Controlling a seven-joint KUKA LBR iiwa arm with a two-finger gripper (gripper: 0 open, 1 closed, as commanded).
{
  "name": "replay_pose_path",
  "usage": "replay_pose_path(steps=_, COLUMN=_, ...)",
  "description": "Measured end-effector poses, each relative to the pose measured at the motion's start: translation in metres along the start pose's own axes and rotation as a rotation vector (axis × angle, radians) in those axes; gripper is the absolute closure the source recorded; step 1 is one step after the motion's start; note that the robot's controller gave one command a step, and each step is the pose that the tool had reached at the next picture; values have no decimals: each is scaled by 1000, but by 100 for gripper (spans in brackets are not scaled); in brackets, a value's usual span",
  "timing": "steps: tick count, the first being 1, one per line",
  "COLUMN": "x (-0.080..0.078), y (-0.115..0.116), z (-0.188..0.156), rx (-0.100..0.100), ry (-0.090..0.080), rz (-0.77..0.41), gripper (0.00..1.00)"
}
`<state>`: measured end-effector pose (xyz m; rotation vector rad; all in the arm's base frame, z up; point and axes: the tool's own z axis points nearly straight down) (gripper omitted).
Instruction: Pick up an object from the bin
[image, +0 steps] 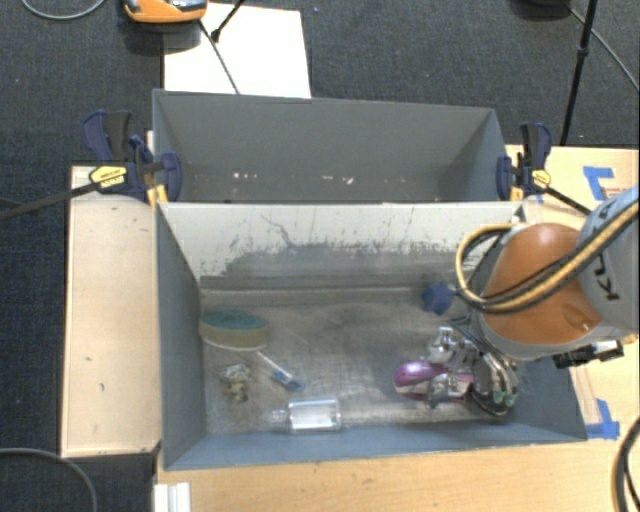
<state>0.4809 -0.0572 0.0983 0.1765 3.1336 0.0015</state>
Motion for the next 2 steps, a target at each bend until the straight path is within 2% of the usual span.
replay_pose_path(steps=1, x=-1, y=0, z=-45, rx=1, ry=-3, rz=-1, gripper=100)
replay_pose_path(steps=2, x=-3, y=0, z=-74, rx=1, ry=-2, rz=-2, gripper=100)
